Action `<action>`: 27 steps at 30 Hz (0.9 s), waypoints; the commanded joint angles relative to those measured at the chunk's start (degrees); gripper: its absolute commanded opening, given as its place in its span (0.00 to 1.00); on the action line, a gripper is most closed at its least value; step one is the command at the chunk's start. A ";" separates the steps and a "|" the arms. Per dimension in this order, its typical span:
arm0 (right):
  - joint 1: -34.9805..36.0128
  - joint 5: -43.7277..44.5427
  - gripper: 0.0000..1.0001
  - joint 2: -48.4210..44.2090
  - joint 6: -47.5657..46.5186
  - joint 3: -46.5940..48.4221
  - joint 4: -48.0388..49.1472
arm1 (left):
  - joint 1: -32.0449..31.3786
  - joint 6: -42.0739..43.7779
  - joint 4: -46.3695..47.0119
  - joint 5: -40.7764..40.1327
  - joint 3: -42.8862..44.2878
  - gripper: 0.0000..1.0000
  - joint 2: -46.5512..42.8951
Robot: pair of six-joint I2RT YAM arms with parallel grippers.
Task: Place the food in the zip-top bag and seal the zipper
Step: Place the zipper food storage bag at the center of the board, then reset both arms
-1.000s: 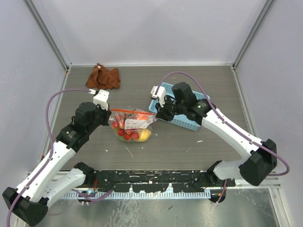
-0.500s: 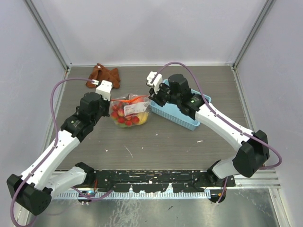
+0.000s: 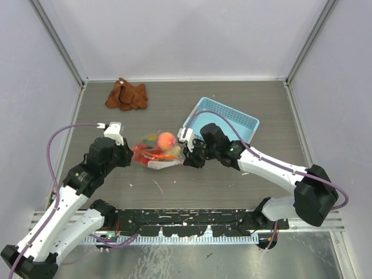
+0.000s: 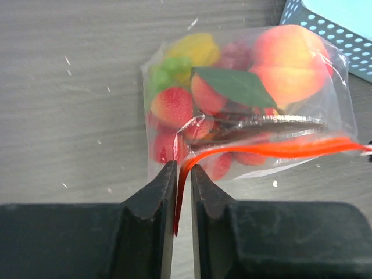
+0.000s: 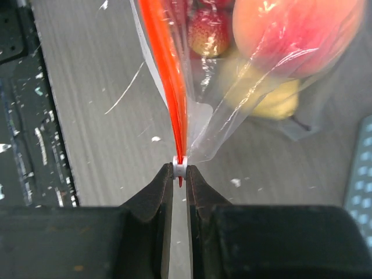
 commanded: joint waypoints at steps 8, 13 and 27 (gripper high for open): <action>1.76 0.20 0.44 -10.85 5.59 -3.11 -0.06 | 0.26 -14.69 -3.53 0.23 -3.36 0.59 -15.39; -0.34 9.86 0.68 -15.66 7.04 -2.98 -1.00 | 0.26 -9.39 -4.52 -4.89 0.48 0.75 -18.66; -20.10 47.83 1.00 -30.35 19.47 -2.23 -9.73 | 0.26 1.21 6.79 -21.82 3.17 0.98 -24.29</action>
